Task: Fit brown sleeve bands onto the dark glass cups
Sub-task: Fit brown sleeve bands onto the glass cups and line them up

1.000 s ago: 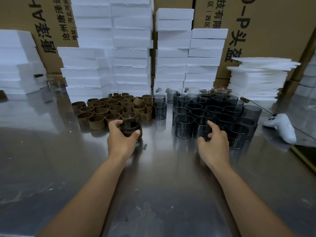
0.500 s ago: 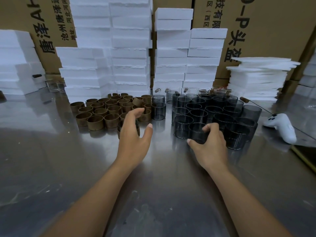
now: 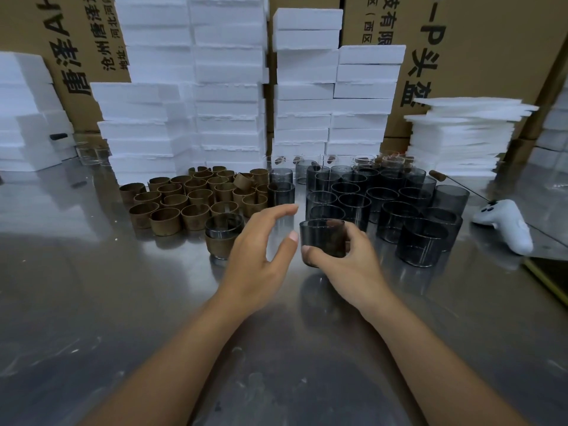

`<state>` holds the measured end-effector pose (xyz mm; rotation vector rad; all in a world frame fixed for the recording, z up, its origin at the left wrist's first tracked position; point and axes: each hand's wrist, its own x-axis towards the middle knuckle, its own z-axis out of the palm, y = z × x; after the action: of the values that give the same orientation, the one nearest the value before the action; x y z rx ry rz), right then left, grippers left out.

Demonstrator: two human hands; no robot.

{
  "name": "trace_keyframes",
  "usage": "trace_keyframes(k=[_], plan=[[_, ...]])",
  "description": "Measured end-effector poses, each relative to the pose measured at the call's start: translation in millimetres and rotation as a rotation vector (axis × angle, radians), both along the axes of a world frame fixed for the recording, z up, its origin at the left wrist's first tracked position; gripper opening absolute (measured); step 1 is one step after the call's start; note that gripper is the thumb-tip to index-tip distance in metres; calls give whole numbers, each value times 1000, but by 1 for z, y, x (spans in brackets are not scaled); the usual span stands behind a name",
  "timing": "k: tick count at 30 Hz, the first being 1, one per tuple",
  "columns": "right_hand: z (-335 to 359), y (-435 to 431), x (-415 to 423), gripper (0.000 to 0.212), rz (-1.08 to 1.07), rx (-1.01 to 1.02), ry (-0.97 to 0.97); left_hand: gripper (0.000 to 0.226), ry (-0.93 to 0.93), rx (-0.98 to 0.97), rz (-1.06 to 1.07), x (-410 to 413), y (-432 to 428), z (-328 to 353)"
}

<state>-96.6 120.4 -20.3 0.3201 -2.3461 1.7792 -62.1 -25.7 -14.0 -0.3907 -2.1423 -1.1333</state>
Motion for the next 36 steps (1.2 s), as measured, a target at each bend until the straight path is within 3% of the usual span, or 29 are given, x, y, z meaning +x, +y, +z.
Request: trace_keyframes(k=[8, 16, 31, 36], plan=[[-1, 1, -1, 38, 49, -58, -27, 33, -70, -69, -120, 4, 3, -1], [-5, -1, -2, 40, 106, -118, -45, 27, -97, -83, -57, -1, 0, -4], [-5, -1, -3, 42, 159, -143, -29, 37, -208, -47, -57, -4, -4, -8], [-6, -1, -3, 44, 179, -120, -7, 51, -277, -65, -76, -4, -3, -10]])
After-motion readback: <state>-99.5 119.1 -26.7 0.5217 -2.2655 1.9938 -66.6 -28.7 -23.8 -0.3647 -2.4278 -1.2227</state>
